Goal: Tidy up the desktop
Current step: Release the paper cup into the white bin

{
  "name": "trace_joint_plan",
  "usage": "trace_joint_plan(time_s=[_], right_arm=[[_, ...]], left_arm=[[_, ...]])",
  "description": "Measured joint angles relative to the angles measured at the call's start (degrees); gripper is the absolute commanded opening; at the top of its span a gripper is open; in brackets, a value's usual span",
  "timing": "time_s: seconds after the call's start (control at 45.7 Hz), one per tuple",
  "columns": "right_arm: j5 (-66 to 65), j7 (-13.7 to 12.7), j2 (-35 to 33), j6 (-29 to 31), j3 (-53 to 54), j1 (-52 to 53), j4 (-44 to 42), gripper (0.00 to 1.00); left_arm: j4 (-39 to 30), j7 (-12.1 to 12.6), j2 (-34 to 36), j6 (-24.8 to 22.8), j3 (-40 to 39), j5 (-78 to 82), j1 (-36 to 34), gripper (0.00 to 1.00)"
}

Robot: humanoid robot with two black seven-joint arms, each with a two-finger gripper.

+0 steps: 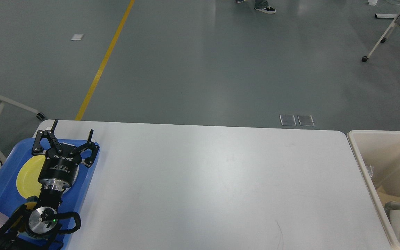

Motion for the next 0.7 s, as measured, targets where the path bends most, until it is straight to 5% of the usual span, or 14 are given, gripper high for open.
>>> trace_joint_plan(time_s=[0.175,0.284,0.394,0.7], right_arm=[[0.76,-0.04,1.04,-0.47,1.26,-1.43,-0.05,0.01],[0.9,-0.03,1.15,-0.97,1.42,-1.55,-0.12,0.57],[0.9,0.13,1.39,-3.99,1.39,-1.65,-0.11,0.99],[0.85,0.42,2.65,-8.5,1.3,-2.31,0.29,1.0]], left_arm=[[0.0,0.0,0.0,0.0,0.0,-0.01,0.02,0.96],[0.0,0.0,0.0,0.0,0.0,-0.01,0.02,0.96],[0.0,0.0,0.0,0.0,0.0,-0.01,0.03,0.96],[0.0,0.03,0.0,0.0,0.0,-0.01,0.06,0.96]])
